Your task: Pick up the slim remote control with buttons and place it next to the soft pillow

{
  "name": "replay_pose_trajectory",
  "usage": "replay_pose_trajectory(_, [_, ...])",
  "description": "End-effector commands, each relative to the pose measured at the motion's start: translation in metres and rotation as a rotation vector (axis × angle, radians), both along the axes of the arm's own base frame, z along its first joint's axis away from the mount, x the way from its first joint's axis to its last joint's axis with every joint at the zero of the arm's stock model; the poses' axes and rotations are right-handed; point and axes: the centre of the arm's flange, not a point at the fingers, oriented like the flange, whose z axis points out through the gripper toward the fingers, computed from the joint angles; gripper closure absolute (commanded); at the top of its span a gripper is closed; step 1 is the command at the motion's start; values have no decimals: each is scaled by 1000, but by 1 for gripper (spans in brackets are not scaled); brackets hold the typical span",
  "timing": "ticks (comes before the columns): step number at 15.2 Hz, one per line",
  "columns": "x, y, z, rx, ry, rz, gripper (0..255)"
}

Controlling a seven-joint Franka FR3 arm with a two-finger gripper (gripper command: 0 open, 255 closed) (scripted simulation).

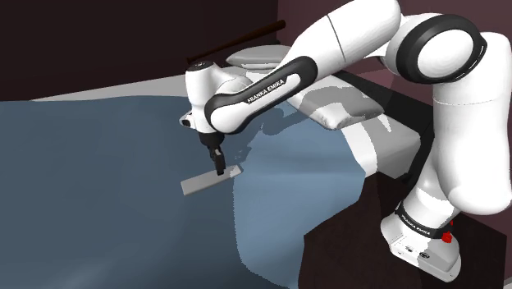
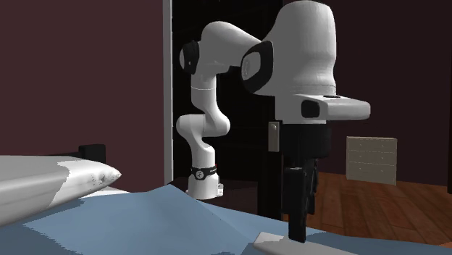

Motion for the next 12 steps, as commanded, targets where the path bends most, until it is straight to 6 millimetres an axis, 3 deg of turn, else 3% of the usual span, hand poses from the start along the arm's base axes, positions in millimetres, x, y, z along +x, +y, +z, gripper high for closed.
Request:
replay_pose_trajectory(1, [3, 21, -11, 3, 5, 49, 0])
replay_pose_trajectory(8, [3, 21, -47, 3, 5, 49, 0])
replay_pose_trajectory(12, [3, 22, -51, 3, 5, 49, 0])
